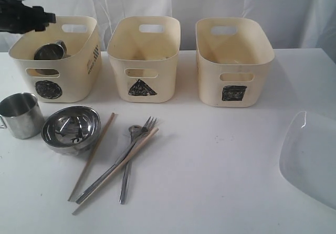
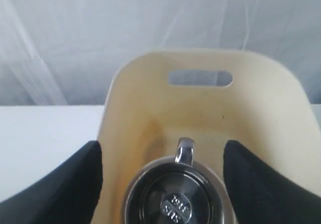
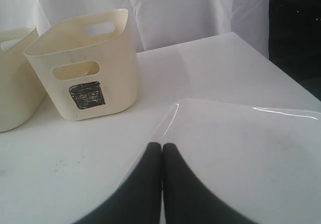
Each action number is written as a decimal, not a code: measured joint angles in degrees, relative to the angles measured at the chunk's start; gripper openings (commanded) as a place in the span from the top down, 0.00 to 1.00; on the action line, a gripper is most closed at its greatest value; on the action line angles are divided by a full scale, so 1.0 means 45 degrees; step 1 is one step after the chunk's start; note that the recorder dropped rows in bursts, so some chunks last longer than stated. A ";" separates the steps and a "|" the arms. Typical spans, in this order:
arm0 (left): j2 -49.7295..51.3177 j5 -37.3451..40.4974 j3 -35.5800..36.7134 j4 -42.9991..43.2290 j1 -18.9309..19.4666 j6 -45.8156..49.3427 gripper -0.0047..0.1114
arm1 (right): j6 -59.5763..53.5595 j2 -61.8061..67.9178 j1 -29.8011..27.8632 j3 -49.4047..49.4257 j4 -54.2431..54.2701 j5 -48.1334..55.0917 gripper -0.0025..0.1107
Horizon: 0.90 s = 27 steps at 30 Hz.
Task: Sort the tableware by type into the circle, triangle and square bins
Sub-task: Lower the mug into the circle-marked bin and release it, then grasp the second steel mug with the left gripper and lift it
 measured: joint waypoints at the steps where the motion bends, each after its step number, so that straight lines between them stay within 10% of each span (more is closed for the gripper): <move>1: -0.0329 0.0131 0.0000 0.0166 0.0000 0.0000 0.35 | 0.0000 0.0000 0.0000 0.0000 0.0000 0.0000 0.98; 14: -0.3591 0.8115 0.0025 0.3914 0.0023 0.0000 0.53 | 0.0000 0.0000 0.0000 0.0000 0.0000 0.0000 0.98; 27: -0.5615 0.7346 0.5831 0.3960 0.0571 -0.1377 0.54 | 0.0000 0.0000 0.0000 0.0000 0.0000 0.0000 0.98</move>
